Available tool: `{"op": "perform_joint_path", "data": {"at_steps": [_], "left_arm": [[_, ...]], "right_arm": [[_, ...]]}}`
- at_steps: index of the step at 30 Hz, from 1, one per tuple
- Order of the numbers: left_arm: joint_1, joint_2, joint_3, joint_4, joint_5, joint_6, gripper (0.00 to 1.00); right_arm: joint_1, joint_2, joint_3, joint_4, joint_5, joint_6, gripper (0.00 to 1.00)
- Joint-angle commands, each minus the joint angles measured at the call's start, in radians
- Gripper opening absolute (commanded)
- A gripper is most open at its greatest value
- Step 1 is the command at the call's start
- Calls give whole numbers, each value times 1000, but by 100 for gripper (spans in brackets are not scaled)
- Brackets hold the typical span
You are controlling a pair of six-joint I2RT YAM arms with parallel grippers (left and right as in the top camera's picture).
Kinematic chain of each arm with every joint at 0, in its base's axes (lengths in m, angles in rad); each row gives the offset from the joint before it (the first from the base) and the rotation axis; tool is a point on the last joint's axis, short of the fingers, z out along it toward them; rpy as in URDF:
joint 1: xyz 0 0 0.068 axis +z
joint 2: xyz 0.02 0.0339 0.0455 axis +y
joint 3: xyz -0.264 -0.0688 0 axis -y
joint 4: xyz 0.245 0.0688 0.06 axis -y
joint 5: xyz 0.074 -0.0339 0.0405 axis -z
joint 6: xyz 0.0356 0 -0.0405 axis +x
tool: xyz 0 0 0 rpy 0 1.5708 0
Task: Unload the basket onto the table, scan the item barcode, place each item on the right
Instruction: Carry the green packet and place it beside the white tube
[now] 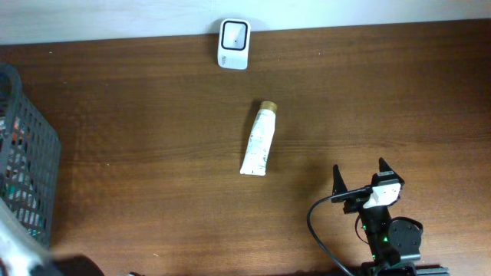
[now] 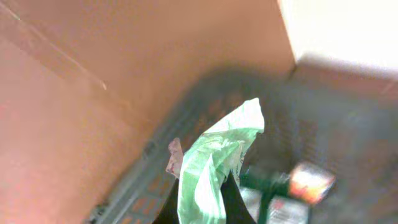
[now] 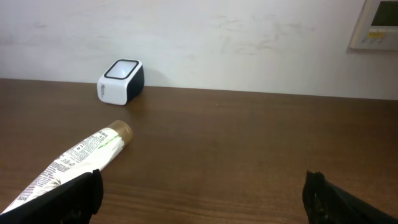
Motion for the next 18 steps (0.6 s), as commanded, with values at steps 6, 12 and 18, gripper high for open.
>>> {"op": "perform_joint_path", "data": {"at_steps": [6,12,18], "left_arm": [[-317,-268,28,-234,566,-442,0],[-586,-143,-82,-389,783,-549,0],[-803,93,-239,-369,851,-549,0]], "right_arm": [[6,-6,-5,-5,2,0,98],[6,-6,-5,-5,2,0,98],[6,-6,-5,-5,2,0,98]]}}
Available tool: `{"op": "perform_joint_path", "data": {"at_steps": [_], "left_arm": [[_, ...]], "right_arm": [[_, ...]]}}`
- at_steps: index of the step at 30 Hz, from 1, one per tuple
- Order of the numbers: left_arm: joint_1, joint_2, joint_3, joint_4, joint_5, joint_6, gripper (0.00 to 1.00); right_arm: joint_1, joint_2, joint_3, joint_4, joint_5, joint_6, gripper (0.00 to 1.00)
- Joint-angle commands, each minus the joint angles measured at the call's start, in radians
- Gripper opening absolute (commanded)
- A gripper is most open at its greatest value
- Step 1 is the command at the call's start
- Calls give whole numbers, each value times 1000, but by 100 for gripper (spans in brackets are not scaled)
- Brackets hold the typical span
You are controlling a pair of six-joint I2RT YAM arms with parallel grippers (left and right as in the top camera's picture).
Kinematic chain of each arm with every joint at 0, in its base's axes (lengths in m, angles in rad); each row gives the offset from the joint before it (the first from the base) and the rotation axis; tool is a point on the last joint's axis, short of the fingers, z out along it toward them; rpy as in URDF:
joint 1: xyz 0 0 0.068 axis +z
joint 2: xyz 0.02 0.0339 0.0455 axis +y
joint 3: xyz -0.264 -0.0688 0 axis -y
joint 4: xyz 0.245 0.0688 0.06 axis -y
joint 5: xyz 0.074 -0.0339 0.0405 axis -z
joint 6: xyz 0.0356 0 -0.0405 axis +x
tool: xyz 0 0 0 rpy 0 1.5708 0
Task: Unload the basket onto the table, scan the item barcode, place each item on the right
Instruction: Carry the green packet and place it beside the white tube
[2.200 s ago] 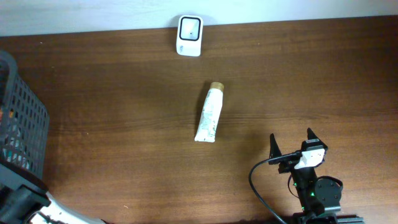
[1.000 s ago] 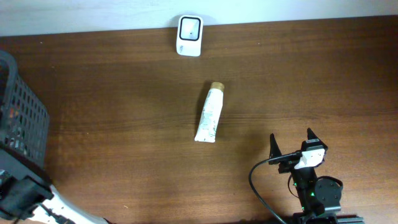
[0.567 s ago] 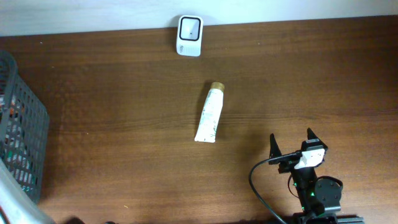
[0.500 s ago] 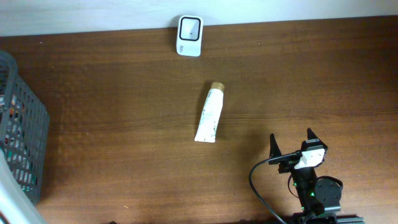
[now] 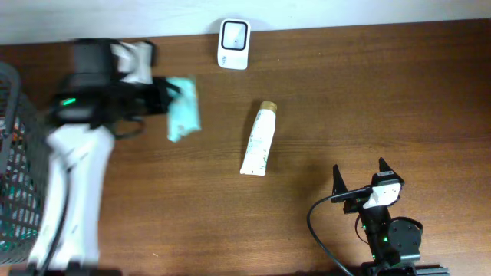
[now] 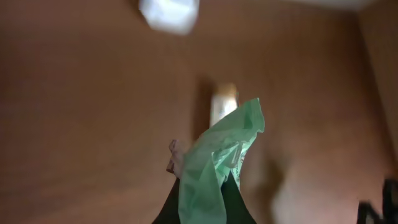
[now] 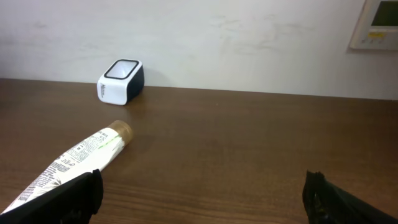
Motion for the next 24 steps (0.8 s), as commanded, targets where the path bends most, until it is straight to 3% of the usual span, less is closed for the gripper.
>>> {"op": "perform_joint_path", "data": {"at_steps": [1,7,16,21,23,24], "left_arm": [[-99,143,-63,30,70,-23,0],[-182,353,-68,132,24,-55,0],[-206,516,-68,237,9,-75,2],[-205,535,-68,240,-17,-75,39],[-197,535,-68,240,-22,-75,60],[-193,535,-67,239,-34,-75,61]], "right_arm": [[6,-6,-5,-4,2,0,98],[6,-6,-5,-5,2,0,98],[6,-6,-5,-5,2,0,98],[6,-6,-5,-4,2,0,99],[6,-6,-5,-4,2,0,98],[6,-6,-5,-5,2,0,98]]}}
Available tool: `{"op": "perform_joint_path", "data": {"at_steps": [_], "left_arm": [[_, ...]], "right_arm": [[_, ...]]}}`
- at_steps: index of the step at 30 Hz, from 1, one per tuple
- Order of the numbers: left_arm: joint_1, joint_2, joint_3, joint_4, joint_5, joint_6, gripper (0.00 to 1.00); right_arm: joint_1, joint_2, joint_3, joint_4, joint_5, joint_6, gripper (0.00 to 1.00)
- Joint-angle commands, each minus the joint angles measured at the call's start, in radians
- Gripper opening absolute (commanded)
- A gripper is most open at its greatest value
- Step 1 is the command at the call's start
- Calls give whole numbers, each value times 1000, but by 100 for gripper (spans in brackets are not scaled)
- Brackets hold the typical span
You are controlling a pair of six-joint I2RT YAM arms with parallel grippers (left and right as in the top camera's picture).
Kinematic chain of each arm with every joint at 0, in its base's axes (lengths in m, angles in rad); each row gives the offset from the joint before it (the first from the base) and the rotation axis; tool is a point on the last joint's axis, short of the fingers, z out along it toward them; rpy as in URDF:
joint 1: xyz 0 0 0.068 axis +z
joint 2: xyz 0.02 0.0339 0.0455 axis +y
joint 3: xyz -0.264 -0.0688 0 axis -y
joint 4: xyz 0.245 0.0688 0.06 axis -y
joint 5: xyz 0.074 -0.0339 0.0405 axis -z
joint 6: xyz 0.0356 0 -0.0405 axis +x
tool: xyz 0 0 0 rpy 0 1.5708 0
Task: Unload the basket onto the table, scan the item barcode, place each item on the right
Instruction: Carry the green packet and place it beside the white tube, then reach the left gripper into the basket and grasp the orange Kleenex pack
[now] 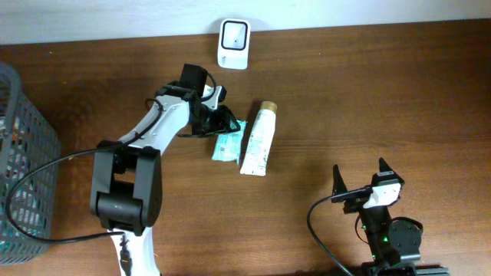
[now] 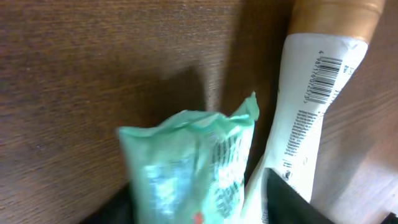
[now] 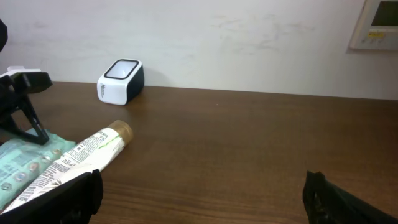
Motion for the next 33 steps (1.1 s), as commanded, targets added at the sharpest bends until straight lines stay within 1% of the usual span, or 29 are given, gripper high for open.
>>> {"op": "perform_joint_path", "data": {"at_steps": [1,2,5,7,8,11,12,17,19,22,26,27,29,31,33], "left_arm": [[16,5,1,1,-41,8,63],[24,3,3,-2,-50,8,65],[69,-16,34,-19,-68,8,78],[95,-43,76,-49,-111,8,86],[106,-64,100,-69,-149,8,88],[126,-154,192,-148,-323,9,93],[128,-194,229,-177,-392,26,99],[155,-327,301,-178,-509,116,99],[212,-390,358,-179,-540,122,99],[331,-452,431,-179,-542,122,100],[535,-507,469,-179,-549,121,97],[581,-513,469,-183,-549,121,94],[694,-516,469,-207,-549,90,92],[813,-512,461,-244,-549,52,86],[883,-509,443,-251,-549,46,84]], "right_arm": [[6,-6,-5,-5,2,0,98],[6,-6,-5,-4,2,0,98],[6,-6,-5,-5,2,0,98],[6,-6,-5,-5,2,0,98],[6,-6,-5,-4,2,0,98],[6,-6,-5,-4,2,0,98],[6,-6,-5,-5,2,0,98],[6,-6,-5,-4,2,0,98],[6,-6,-5,-5,2,0,98],[6,-6,-5,-4,2,0,98],[6,-6,-5,-4,2,0,99],[6,-6,-5,-4,2,0,98],[6,-6,-5,-5,2,0,98],[6,-6,-5,-5,2,0,98],[6,-6,-5,-4,2,0,98]]}}
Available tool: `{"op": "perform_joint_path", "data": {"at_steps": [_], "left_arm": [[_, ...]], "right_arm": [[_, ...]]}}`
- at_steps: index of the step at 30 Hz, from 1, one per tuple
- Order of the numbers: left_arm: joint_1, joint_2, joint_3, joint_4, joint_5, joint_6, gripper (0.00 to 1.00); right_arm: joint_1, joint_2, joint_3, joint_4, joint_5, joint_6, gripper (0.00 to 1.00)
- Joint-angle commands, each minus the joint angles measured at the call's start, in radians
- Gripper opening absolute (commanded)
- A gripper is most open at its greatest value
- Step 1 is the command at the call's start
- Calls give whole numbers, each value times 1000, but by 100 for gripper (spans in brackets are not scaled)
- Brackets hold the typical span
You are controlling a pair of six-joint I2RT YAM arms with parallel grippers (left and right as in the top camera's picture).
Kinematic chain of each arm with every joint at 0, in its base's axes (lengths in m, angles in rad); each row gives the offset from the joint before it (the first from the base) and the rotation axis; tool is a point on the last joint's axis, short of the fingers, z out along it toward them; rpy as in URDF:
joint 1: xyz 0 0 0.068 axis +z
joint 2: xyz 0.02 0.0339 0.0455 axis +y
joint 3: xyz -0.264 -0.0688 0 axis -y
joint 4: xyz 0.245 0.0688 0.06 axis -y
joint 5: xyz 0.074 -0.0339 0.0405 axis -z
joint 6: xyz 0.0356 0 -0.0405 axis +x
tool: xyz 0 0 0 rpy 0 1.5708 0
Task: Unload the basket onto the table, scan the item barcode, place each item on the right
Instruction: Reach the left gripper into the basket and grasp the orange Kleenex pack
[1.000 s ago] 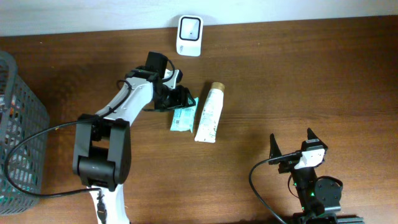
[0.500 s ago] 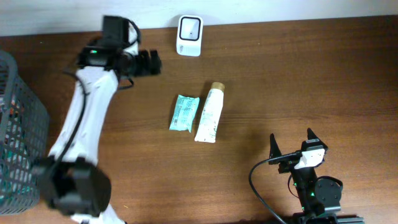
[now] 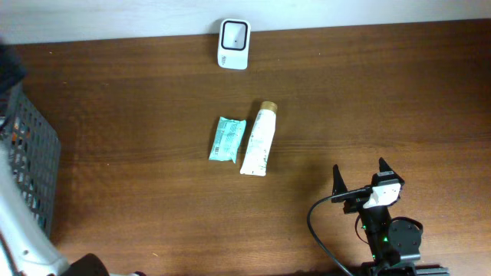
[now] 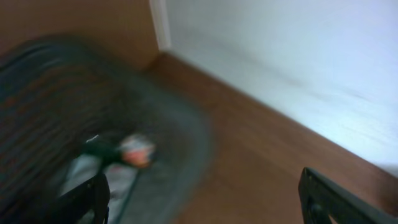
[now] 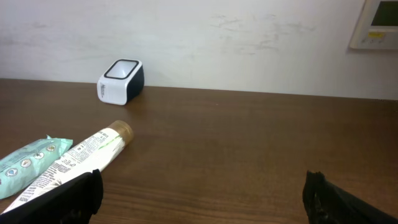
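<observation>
A white barcode scanner (image 3: 233,34) stands at the table's far edge, also seen in the right wrist view (image 5: 121,81). A white tube with a gold cap (image 3: 258,139) lies mid-table, and a green packet (image 3: 227,139) lies flat against its left side. Both show in the right wrist view, the tube (image 5: 78,157) and the packet (image 5: 28,163). My left gripper (image 4: 205,200) is open and empty over the basket (image 4: 93,124); that view is blurred. Near the front right, my right gripper (image 5: 202,199) rests open and empty, far from the items.
A dark mesh basket (image 3: 27,146) holding several packaged items stands at the table's left edge. My left arm (image 3: 23,245) shows as a white blur at the front left. A wall panel (image 5: 379,25) hangs at the back right.
My left gripper was open around the green packet beside the tube. It is now over the basket at the far left, empty. The packet stays lying beside the tube.
My left gripper held the green packet above the basket, then held it over the table left of the scanner. Then the packet lay beside the tube with the jaws open around it. Now the arm is back at the basket. The right arm never moved.
</observation>
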Motion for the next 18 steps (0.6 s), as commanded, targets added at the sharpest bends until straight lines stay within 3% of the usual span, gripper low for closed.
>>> {"op": "perform_joint_path", "data": {"at_steps": [1,3,5,6,12,18], "left_arm": [[136,0,-23,-9,-9,-37,84],[199,22,-66,10,-18,-6,84],[244,60,-111,26,15,139,84],[257,77,-126,27,24,179,79],[294,202,-200,130,140,422,82],[293,334,-200,179,139,439,80]], "right_arm": [[6,-6,-5,-4,1,0,98],[6,-6,-5,-5,1,0,99],[6,-6,-5,-4,1,0,98],[6,-6,-5,-5,1,0,98],[6,-6,-5,-4,1,0,98],[6,-6,-5,-5,1,0,98]]}}
